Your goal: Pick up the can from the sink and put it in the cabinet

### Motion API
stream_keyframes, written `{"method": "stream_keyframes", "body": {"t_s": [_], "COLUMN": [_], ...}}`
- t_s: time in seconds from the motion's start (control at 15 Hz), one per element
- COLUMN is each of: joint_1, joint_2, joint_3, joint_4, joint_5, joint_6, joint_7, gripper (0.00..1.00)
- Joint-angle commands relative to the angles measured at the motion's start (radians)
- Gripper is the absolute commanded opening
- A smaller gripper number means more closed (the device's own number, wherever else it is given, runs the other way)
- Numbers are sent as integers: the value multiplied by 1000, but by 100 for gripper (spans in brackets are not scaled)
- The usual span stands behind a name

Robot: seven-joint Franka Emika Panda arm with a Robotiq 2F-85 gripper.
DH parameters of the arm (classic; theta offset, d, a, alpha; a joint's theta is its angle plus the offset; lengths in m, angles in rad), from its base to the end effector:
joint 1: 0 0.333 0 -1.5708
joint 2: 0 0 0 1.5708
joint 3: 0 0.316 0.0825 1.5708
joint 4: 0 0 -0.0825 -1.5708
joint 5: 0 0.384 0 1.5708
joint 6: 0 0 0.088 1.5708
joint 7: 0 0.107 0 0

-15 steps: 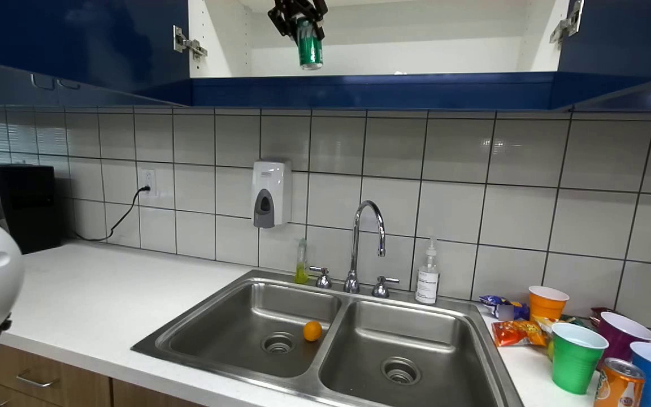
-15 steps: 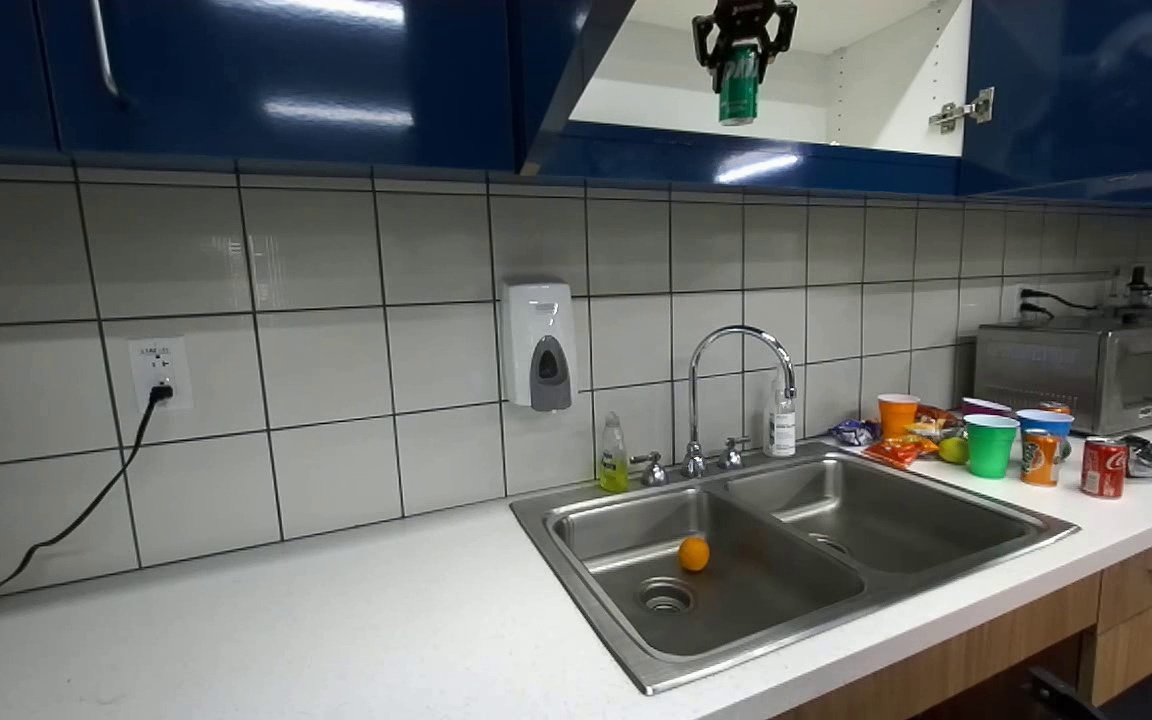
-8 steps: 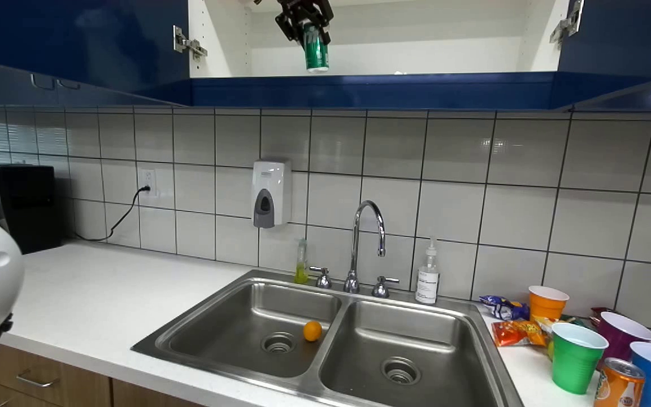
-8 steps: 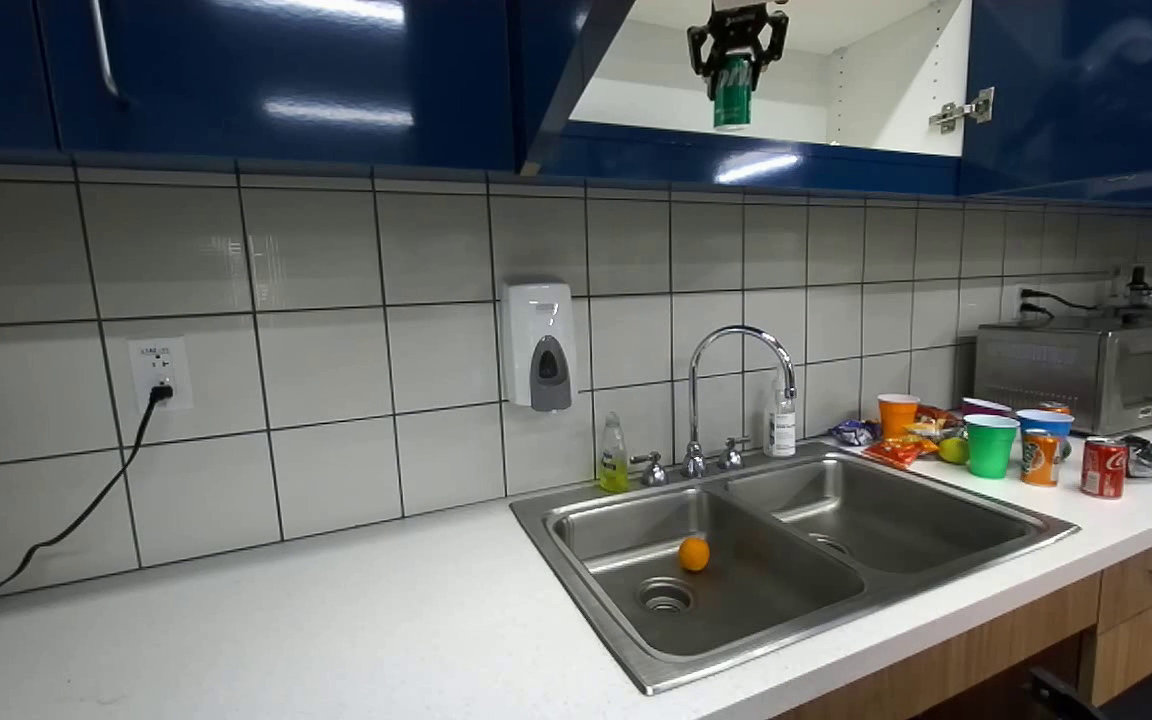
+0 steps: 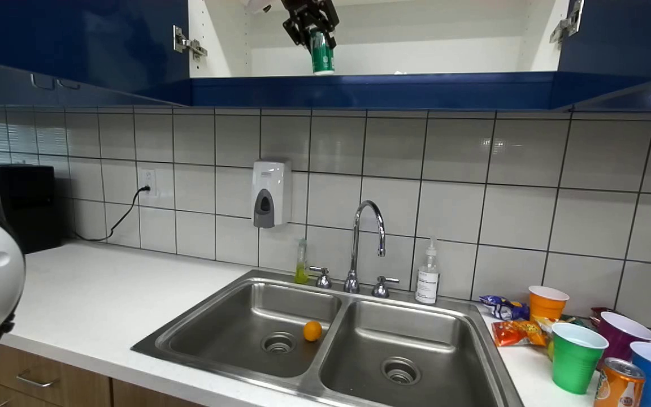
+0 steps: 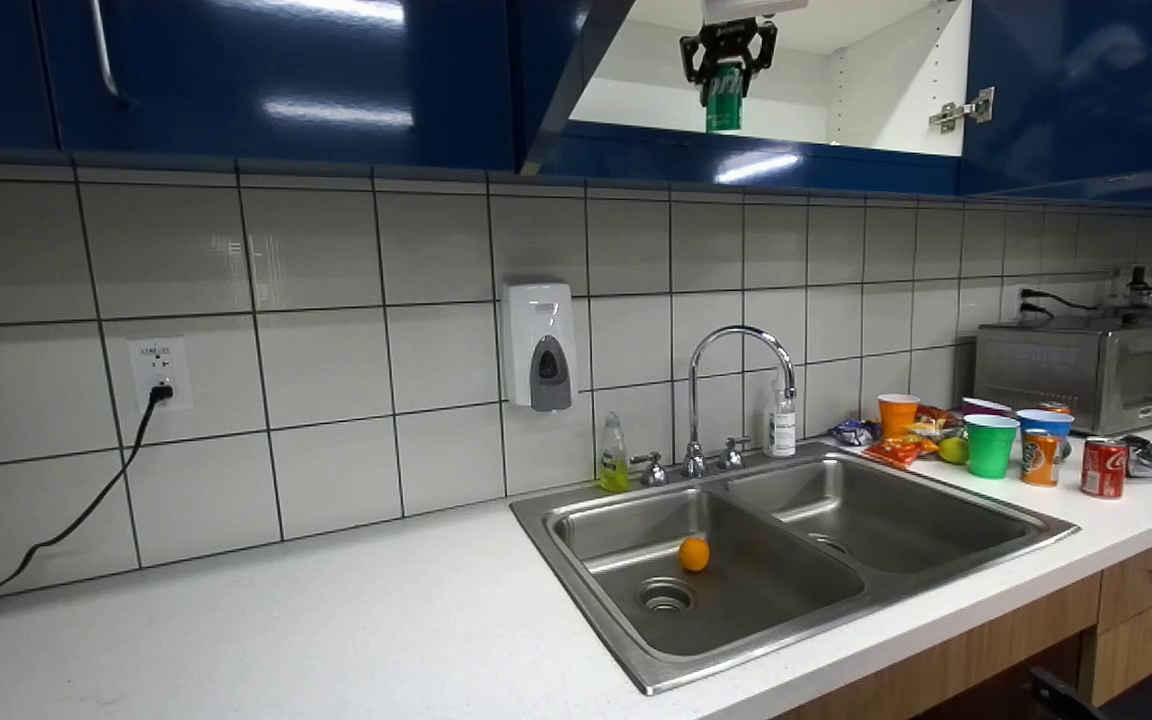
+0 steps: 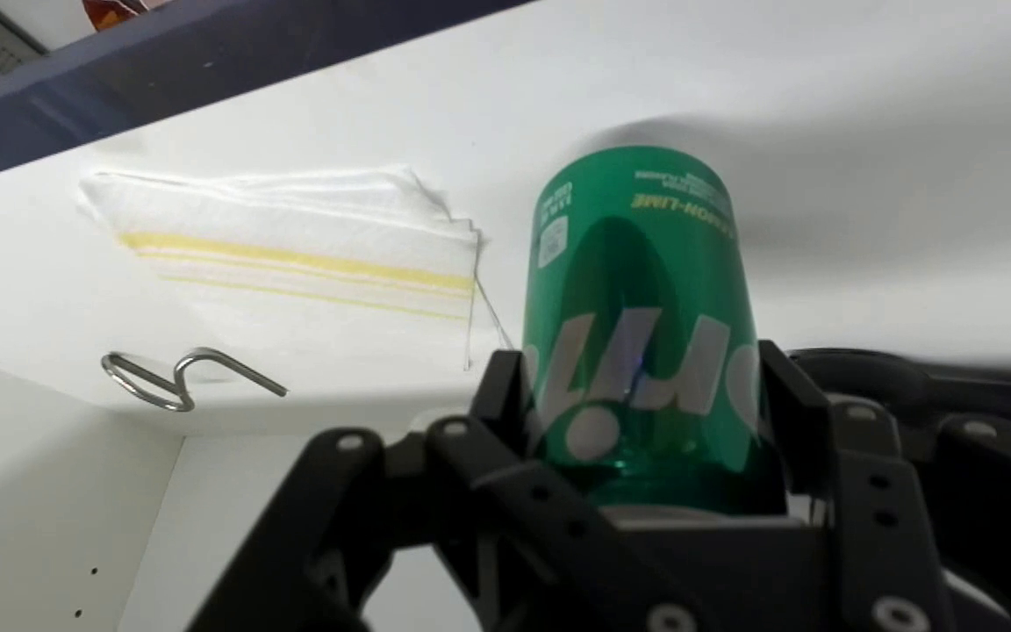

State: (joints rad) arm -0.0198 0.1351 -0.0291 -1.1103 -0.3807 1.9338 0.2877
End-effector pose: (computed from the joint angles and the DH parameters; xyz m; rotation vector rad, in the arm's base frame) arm 0.5943 -0.0526 0.8140 2.6189 -0.4324 1.0106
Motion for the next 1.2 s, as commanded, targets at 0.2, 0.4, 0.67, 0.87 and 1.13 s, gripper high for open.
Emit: {"method": "stream_keyframes", "body": {"t_s": [0.2,0.4,0.67,0.87,1.13], "joint_1": [-8,-9,-11,-12,-11], "joint_2": [108,139,171,188,203], "joint_3": [-2,-2,-5,-7,-7], "joint_4": [162,202,247,272,298], "joint_5": [24,38,49,56,55], "joint_6": [-41,-56,-76,-93,-115], "joint_7": [-40,-40,-36,-35,-37], "gripper": [40,40,40,40,90]}}
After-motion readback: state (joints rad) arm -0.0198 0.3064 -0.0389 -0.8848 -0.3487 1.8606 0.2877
